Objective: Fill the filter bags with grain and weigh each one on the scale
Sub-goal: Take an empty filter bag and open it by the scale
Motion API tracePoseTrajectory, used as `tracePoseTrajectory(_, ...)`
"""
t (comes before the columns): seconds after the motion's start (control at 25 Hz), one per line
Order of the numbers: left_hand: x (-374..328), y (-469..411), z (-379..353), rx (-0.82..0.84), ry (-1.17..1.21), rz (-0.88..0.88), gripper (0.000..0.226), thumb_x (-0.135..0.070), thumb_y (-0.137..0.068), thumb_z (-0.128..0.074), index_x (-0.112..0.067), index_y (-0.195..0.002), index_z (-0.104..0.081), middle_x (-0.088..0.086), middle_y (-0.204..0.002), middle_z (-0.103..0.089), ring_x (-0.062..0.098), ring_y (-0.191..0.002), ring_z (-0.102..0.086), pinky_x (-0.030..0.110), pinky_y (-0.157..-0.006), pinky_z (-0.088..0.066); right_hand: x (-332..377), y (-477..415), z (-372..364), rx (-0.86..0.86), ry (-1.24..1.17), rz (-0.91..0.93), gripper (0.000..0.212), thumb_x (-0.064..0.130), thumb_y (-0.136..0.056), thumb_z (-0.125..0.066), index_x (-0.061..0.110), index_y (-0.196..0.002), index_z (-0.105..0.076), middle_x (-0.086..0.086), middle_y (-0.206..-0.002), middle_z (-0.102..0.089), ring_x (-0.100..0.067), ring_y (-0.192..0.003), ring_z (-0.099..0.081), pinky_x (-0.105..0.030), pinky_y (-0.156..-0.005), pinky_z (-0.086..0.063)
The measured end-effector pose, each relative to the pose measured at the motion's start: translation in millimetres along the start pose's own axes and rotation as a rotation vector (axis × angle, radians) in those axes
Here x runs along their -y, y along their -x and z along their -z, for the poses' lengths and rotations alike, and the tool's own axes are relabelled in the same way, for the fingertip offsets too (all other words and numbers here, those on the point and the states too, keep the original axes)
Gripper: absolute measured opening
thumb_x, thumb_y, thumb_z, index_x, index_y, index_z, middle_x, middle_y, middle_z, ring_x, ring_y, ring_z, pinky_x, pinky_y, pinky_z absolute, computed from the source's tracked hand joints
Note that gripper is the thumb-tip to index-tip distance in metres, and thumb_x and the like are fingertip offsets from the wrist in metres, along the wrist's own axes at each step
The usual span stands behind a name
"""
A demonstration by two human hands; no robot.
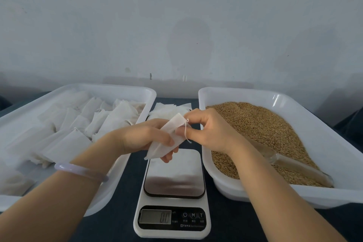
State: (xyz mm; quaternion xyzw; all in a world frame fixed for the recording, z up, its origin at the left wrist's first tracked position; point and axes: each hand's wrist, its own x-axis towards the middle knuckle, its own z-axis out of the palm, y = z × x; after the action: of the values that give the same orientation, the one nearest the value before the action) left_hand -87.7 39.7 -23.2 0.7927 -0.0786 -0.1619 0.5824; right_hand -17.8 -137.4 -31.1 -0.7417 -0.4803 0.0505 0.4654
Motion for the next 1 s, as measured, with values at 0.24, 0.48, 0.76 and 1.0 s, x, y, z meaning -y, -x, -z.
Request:
tracePoseTrajectory(0.24, -2, 1, -1, 0.078, 0.008, 0.029, 0.026, -0.006, -0.067, -0.055, -0.009, -0.092, -0.059, 0.003, -0.079, -0.063, 0.017, -0.076, -0.063, 0.031, -0.071, -0.054, 2, 0, -2, -0.035, -0.011, 0.008, 0.025, 0.026, -0.085, -0.060, 0.017, -0.063, -0.066, 0.010, -0.061, -0.060, 0.005, -0.069, -0.052, -0.004, -0.072, -0.037)
tracePoseTrajectory(0.48, 0, -2, -6, 0.018, 0.011, -0.004, 0.012, -0.011, -0.071, -0.067, -0.011, -0.082, -0.062, 0.003, -0.073, -0.063, 0.020, -0.069, -0.063, 0.029, -0.069, -0.054, 1, -1, -5, 0.000, 0.034, 0.015, 0.034, 0.021, -0.088, -0.061, 0.019, -0.053, -0.061, 0.012, -0.055, -0.054, 0.006, -0.065, -0.048, -0.005, -0.069, -0.036)
tracePoseTrajectory(0.76, 2, -1, -4, 0.048, -0.085, 0.058, 0.022, 0.007, -0.079, -0.067, -0.014, -0.080, -0.060, -0.002, -0.064, -0.062, 0.018, -0.059, -0.061, 0.027, -0.056, -0.051, 8, 7, 4, -0.069, -0.016, -0.092, 0.009, 0.025, -0.086, -0.067, 0.027, -0.090, -0.075, 0.020, -0.080, -0.069, 0.004, -0.082, -0.062, -0.015, -0.081, -0.046)
tracePoseTrajectory(1.0, 3, 0, -3, 0.017, -0.011, 0.033, 0.017, -0.017, -0.069, -0.071, -0.015, -0.083, -0.061, 0.001, -0.070, -0.062, 0.020, -0.058, -0.059, 0.026, -0.054, -0.047, -21, 41, 82, 0.110, 0.532, -0.515, 0.017, 0.032, -0.087, -0.064, 0.042, -0.100, -0.060, 0.025, -0.107, -0.058, 0.005, -0.099, -0.055, -0.018, -0.087, -0.040)
